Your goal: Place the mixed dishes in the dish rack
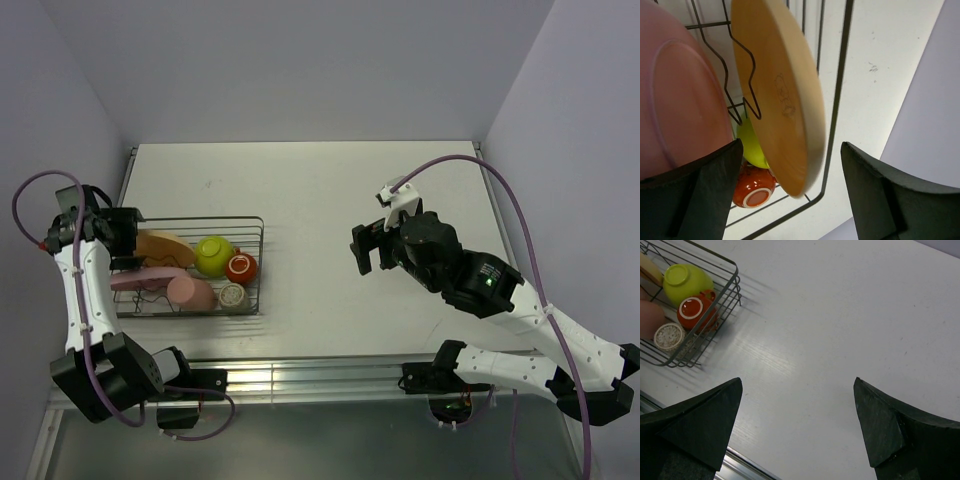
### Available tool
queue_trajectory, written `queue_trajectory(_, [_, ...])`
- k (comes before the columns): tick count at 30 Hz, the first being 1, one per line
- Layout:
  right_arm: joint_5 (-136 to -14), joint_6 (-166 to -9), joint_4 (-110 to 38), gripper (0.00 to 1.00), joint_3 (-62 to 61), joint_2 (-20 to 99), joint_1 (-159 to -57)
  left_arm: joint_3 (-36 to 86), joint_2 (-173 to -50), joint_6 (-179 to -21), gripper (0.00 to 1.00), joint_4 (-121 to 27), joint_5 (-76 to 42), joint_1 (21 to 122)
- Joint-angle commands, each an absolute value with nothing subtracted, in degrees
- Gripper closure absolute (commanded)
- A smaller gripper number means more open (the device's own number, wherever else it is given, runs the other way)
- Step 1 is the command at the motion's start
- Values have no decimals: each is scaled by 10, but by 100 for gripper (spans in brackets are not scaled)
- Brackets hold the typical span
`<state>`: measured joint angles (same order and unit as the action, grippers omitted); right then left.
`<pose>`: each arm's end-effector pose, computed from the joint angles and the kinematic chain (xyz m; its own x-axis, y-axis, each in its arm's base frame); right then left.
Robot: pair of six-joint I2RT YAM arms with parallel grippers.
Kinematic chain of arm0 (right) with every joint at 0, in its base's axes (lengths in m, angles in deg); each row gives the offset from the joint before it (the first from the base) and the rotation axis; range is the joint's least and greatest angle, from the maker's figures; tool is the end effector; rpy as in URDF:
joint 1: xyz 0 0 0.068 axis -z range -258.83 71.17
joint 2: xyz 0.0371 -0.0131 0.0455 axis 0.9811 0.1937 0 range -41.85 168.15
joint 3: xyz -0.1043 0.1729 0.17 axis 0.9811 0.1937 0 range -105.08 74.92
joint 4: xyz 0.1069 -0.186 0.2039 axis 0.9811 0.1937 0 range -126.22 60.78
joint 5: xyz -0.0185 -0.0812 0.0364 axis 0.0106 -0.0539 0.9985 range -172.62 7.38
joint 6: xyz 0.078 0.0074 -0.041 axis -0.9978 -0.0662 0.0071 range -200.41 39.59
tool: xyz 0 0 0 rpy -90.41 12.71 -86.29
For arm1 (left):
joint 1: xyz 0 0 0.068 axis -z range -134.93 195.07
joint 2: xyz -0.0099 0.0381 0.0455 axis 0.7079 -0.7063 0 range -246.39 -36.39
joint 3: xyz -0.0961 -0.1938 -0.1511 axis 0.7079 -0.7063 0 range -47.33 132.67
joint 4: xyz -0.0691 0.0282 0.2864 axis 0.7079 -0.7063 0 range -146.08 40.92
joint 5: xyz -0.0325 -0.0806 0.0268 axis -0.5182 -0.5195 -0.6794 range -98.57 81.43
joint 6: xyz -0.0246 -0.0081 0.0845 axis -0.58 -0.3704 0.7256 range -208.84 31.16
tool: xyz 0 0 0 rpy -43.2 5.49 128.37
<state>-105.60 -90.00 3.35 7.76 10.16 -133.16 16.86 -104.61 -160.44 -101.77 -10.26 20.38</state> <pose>0.1722 0.1872 0.3853 -0.3277 -0.1936 -0.9247 -0.4927 0.8701 -0.0075 0.2684 0.1208 0.2626 0.1422 -0.9784 -0.1497 -0.8479 -0.0424 -0.5285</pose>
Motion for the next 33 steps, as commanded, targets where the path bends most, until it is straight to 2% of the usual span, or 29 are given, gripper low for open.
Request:
queue_trajectory(1, [-1059,-905,21,0,65,103,-1327,229,-1048,-1594,15,-1048,-101,201])
queue_trajectory(9, [-1058,-904,21,0,62,102,-1327,306,-1072,-1585,14,-1106,-89,199])
queue_trajectory(17, [-1062,-903,22,0,59,105,-1327,376,-1042,-1597,12,-1177,-89,200])
queue_trajectory(21, [-1063,-903,26,0,50,114,-1327,441,-1041,-1592,7,-1220,-98,201])
queue_trajectory(23, [-1058,-905,30,0,43,123,-1327,454,-1037,-1597,2,-1225,-111,200])
queue_trajectory(26, [-1044,-912,37,0,32,141,-1326,474,-1032,-1609,1,-1217,-155,202])
queue_trajectory(29, [-1015,-928,46,0,19,164,-1312,503,-1042,-1617,1,-1198,-176,238])
queue_trajectory(33, [-934,-961,56,0,0,198,-1268,551,-1085,-1619,1,-1176,-151,374])
